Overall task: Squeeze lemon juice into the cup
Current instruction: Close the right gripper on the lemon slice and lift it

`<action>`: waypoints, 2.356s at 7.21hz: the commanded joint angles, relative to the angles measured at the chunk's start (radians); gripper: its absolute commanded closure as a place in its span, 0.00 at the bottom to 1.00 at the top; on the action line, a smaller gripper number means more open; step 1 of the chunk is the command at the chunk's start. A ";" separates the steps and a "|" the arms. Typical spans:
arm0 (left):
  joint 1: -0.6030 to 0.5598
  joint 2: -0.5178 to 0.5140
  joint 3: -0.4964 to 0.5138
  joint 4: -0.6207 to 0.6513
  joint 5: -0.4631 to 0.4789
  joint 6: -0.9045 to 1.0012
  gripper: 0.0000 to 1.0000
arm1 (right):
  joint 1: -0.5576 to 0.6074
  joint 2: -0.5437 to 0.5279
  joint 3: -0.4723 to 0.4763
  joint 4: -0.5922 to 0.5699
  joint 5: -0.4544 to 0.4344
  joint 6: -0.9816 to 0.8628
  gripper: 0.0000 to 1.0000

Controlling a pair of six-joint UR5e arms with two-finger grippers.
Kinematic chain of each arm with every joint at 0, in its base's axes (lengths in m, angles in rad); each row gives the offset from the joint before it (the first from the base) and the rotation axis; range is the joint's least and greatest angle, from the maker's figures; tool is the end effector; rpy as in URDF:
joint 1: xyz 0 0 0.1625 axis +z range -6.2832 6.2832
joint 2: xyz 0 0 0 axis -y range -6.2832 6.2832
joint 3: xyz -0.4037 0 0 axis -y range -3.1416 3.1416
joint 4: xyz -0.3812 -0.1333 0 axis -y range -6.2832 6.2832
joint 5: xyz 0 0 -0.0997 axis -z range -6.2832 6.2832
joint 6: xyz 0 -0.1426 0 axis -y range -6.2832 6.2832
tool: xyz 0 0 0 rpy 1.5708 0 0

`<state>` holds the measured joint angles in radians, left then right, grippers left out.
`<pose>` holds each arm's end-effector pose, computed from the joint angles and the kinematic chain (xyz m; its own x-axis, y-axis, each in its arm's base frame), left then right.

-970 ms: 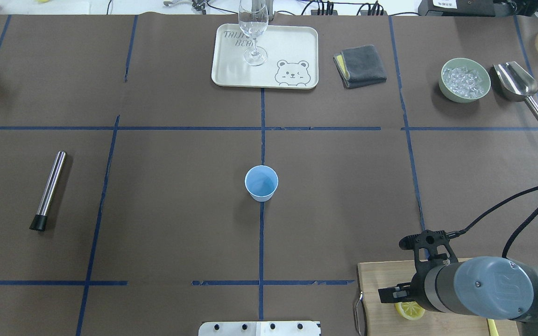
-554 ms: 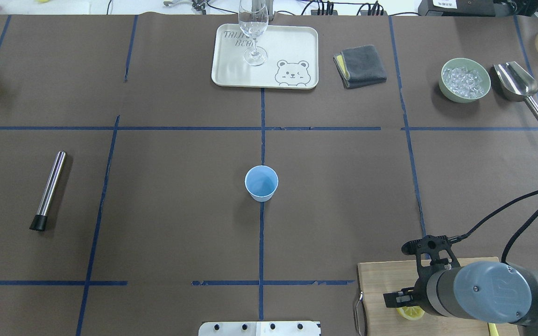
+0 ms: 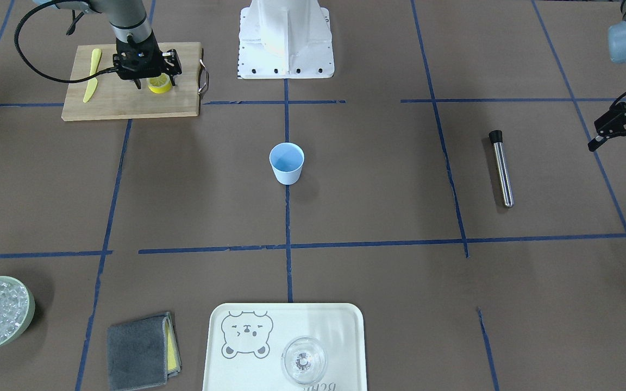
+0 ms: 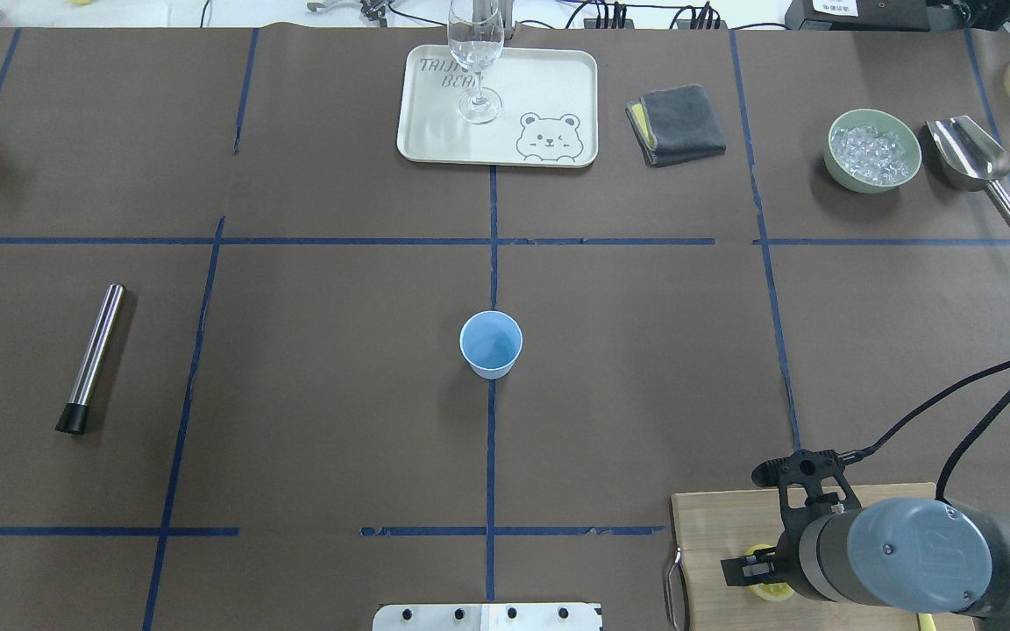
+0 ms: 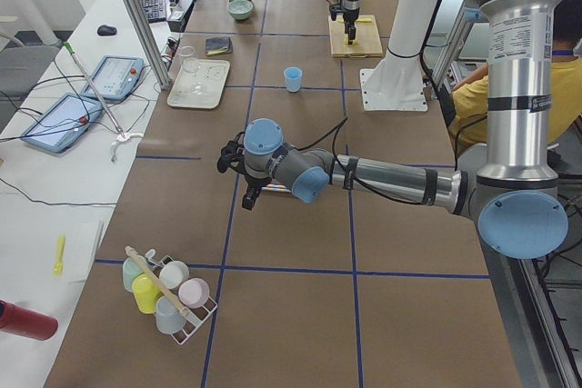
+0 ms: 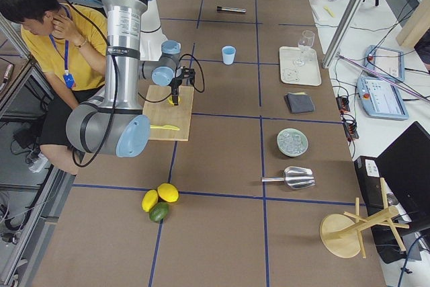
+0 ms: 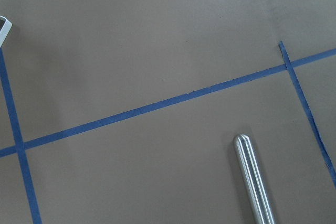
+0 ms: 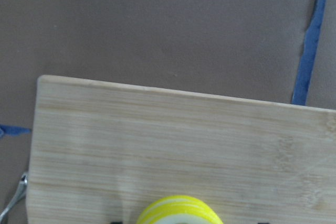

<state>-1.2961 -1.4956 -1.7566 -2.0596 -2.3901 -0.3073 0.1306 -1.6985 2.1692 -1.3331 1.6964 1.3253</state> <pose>0.1038 -0.4755 0.5471 0.5875 0.3143 -0.7457 -0.0485 0.9335 0.3552 -0.4372 -0.1738 0.4326 0.7421 -0.1457 0.6542 0.1360 0.9885 0.0658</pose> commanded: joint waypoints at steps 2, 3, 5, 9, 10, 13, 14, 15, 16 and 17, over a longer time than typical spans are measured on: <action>0.000 0.000 0.002 -0.001 0.000 0.001 0.00 | -0.003 -0.001 0.001 0.000 0.002 0.005 0.26; 0.000 0.000 0.003 -0.001 0.000 0.001 0.00 | -0.005 -0.001 0.004 0.002 0.002 0.014 0.46; 0.000 0.000 0.002 -0.001 -0.001 0.001 0.00 | 0.000 -0.001 0.009 0.002 0.002 0.014 0.57; 0.000 0.000 -0.003 -0.001 0.000 0.001 0.00 | 0.006 -0.026 0.073 -0.002 0.005 0.014 0.55; 0.000 0.000 -0.006 0.001 0.000 0.001 0.00 | 0.015 -0.029 0.092 -0.002 0.005 0.014 0.55; 0.000 0.000 -0.006 -0.001 -0.001 0.001 0.00 | 0.088 -0.007 0.106 -0.002 0.019 0.014 0.53; 0.000 0.000 -0.007 0.001 -0.001 0.001 0.00 | 0.118 0.046 0.103 -0.002 0.038 0.014 0.52; 0.000 0.000 -0.007 -0.001 -0.001 0.001 0.00 | 0.136 0.103 0.090 -0.003 0.046 0.014 0.50; 0.000 0.000 -0.007 0.001 -0.001 0.001 0.00 | 0.179 0.171 0.072 -0.014 0.048 0.014 0.49; 0.000 0.000 -0.007 -0.001 -0.001 0.001 0.00 | 0.229 0.288 0.046 -0.102 0.071 0.015 0.49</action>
<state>-1.2962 -1.4956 -1.7640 -2.0594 -2.3915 -0.3068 0.3051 -1.5279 2.2419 -1.3656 1.7476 1.3396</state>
